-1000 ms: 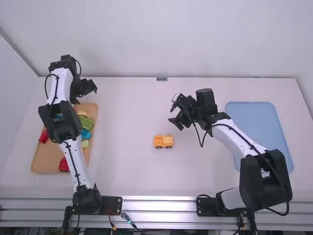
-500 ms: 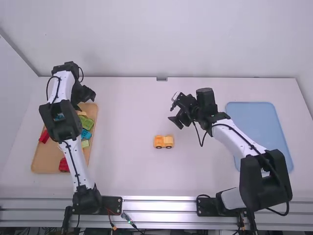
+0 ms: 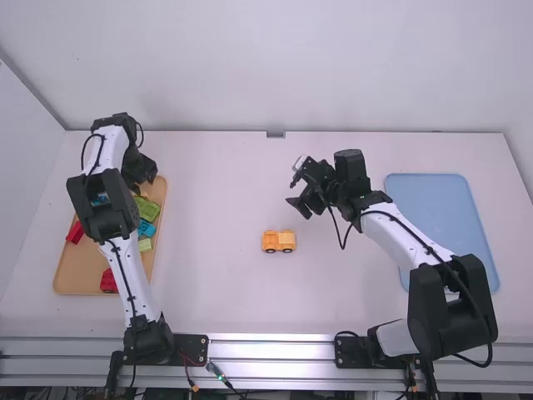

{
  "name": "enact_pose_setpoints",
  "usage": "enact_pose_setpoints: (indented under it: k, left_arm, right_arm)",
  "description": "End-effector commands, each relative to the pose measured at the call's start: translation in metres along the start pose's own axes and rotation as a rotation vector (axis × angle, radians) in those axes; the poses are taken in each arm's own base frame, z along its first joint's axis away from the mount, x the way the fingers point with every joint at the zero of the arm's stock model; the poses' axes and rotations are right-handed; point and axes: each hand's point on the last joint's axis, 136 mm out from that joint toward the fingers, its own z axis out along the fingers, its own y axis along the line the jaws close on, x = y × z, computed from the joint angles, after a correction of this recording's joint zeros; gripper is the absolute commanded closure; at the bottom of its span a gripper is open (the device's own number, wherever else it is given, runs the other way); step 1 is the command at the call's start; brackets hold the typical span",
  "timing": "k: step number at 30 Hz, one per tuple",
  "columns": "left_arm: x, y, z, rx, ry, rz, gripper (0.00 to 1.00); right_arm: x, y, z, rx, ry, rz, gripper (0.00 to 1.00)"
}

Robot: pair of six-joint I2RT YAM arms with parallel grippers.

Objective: Assemble lego blocks to make yellow taxi

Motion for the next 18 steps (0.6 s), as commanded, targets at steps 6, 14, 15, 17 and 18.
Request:
enact_pose_setpoints:
  k: [6, 14, 15, 17, 18]
  left_arm:
    - [0.001, 0.002, -0.002, -0.001, -0.002, -0.013, 0.54]
    - [0.004, 0.002, 0.006, -0.009, 0.002, -0.044, 0.59]
    - [0.004, 0.002, 0.007, -0.008, 0.001, -0.043, 0.59]
    - [0.003, 0.002, 0.010, -0.006, -0.001, -0.045, 0.59]
    - [0.003, 0.001, 0.011, -0.004, -0.002, -0.045, 0.59]
  right_arm:
    - [-0.005, -0.001, -0.003, 0.008, -0.010, 0.003, 0.01]
    - [-0.003, 0.000, -0.003, 0.004, -0.004, 0.006, 0.01]
    - [-0.004, 0.000, -0.003, 0.004, -0.005, 0.005, 0.01]
    - [-0.004, 0.000, -0.003, 0.004, -0.005, 0.005, 0.01]
    - [-0.004, 0.000, -0.003, 0.004, -0.005, 0.005, 0.01]
